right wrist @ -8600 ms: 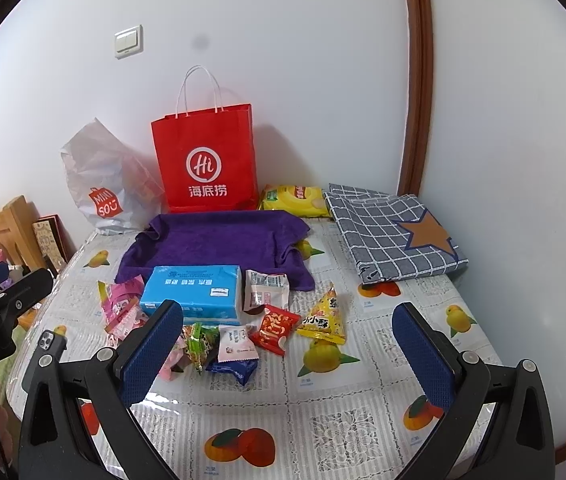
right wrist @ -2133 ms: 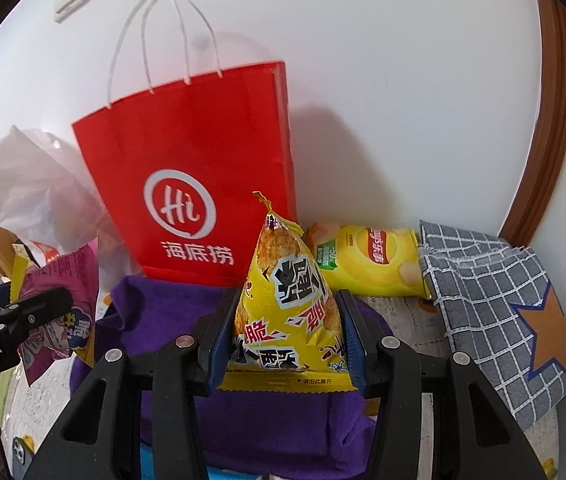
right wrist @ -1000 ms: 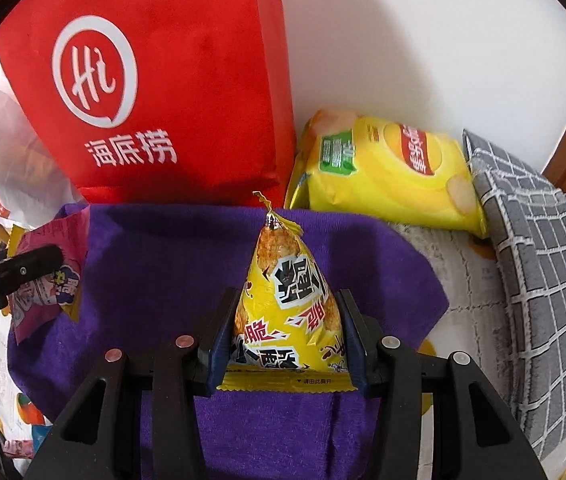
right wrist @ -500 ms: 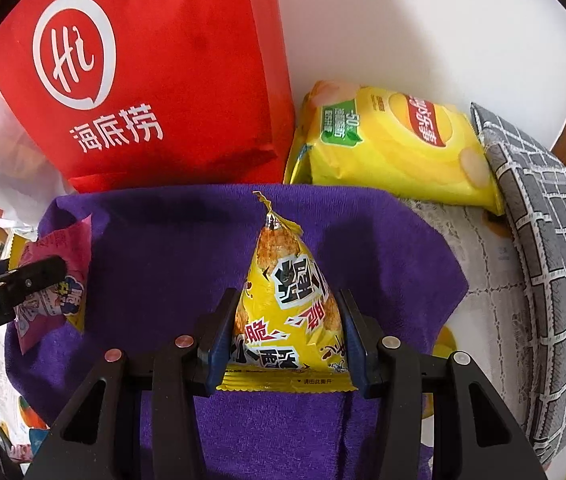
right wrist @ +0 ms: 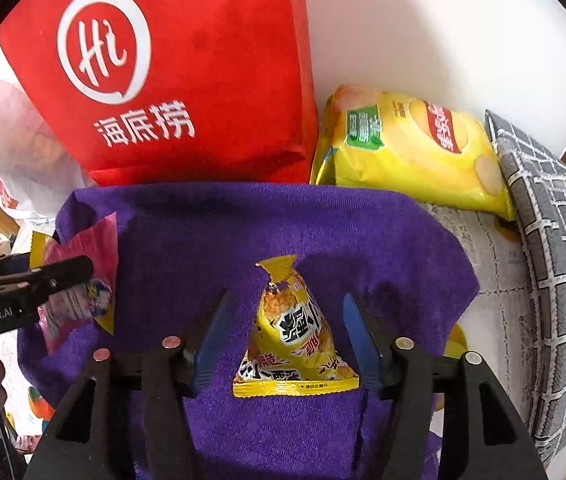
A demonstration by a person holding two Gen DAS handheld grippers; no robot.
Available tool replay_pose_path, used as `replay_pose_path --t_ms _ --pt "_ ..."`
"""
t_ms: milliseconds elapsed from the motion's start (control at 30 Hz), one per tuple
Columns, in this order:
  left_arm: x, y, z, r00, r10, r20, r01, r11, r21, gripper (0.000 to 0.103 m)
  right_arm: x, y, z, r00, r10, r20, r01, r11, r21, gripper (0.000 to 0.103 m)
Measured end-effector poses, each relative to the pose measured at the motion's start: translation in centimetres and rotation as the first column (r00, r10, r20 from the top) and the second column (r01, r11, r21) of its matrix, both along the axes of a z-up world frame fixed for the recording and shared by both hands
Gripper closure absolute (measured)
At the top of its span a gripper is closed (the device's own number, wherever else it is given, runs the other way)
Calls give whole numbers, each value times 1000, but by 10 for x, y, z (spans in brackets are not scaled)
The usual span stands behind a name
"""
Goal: Organize snacks
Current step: 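Open both tools to release the bags on the towel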
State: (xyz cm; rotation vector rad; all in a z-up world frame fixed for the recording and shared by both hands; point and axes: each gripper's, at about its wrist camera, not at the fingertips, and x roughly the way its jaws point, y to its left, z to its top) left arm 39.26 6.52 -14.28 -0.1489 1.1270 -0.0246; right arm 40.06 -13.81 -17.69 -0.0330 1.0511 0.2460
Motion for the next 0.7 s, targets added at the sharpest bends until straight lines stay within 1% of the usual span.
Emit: replay_pose_path --t_ms 67,133,200,367,500,567,600,700 --pt "-1 -2 5 1000 0 17 0 1000 6 23 -3 3 9 1000 -3 16 4 1000 -2 34" --pt "-4 -2 11 1000 1 30 -2 1000 12 23 -8 2 21 999 -11 52 10 1000 9 33" --pt "-7 -3 16 999 0 46 -1 1000 13 23 -12 1 32 996 -28 81 26 1000 17 27" --pt "-22 -9 38 993 -25 113 21 999 38 23 -26 1 66 986 -48 161 47 999 13 17" --pt "-38 -16 62 980 -48 191 37 997 62 23 -47 -13 90 976 -72 206 70 997 16 16" --pt "-47 -18 74 971 -67 231 58 997 47 25 -60 -22 103 970 -75 230 72 997 18 16" --pt "-54 -20 82 962 -83 261 77 996 34 25 -66 -29 108 968 -86 234 83 996 19 16" --pt "-68 -20 101 948 -96 302 90 995 34 25 -85 -52 119 954 -147 262 138 989 53 16"
